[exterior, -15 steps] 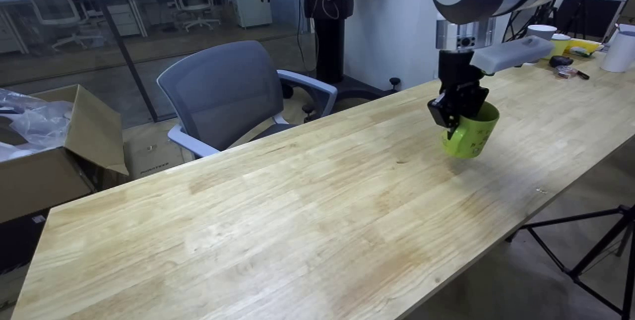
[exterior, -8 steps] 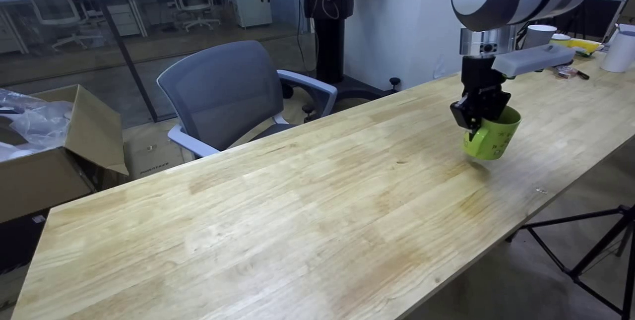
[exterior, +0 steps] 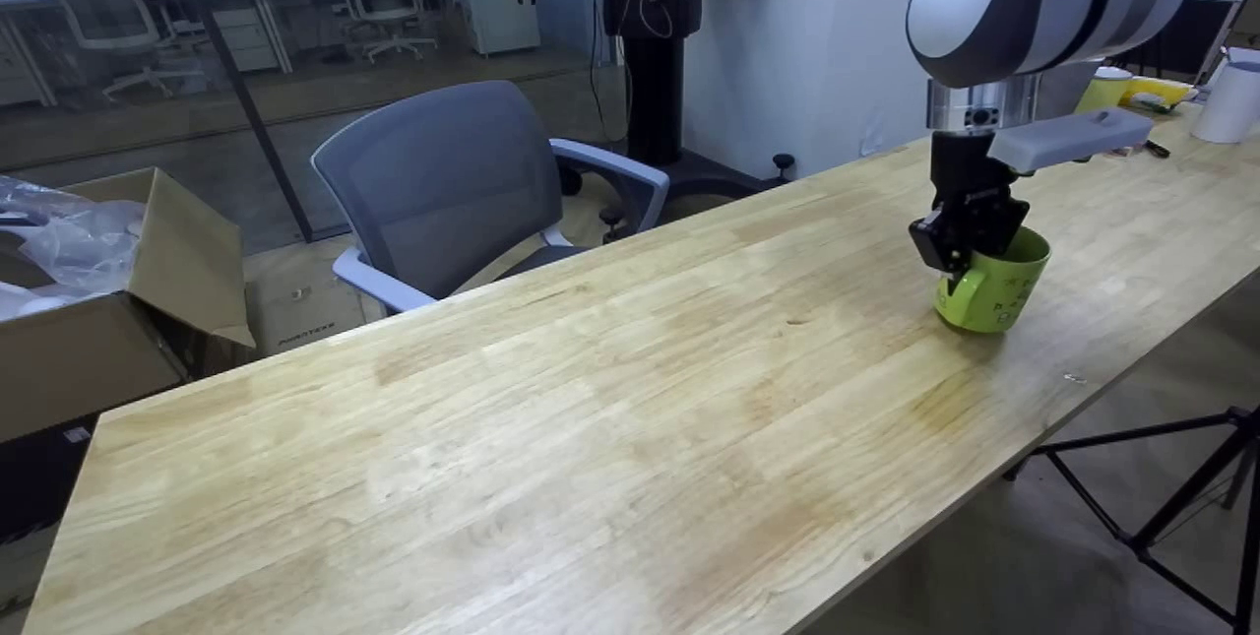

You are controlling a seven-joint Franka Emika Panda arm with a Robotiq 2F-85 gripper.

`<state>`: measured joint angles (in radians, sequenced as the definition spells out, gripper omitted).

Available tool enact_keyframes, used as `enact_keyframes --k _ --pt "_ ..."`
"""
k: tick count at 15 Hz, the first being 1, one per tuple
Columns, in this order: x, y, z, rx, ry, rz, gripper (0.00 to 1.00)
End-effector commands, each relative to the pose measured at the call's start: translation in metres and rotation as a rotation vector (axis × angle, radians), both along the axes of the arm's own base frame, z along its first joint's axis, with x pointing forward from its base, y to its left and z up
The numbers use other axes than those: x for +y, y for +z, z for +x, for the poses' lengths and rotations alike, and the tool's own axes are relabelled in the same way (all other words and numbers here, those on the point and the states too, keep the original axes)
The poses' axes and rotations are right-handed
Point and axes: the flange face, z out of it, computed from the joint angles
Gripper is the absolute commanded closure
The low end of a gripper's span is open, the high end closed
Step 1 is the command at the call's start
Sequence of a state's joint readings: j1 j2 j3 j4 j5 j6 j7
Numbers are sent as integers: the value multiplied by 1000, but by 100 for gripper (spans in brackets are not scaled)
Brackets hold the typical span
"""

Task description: Move the cup to the left then move the cup to the right

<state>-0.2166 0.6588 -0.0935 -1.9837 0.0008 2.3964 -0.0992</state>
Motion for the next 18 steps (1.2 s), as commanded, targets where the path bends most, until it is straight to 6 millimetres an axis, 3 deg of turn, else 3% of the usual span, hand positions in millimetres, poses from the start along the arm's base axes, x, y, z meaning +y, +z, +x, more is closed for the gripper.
enact_keyframes --k 1,12,13,14,18 --pt "-7 2 7 12 -18 2 97" --pt "-2 -4 8 13 -24 -8 97" --pt "-2 -4 9 10 -22 -10 61" --pt "-2 -3 9 10 -23 -10 60" --pt "-2 0 13 1 -24 -12 34"
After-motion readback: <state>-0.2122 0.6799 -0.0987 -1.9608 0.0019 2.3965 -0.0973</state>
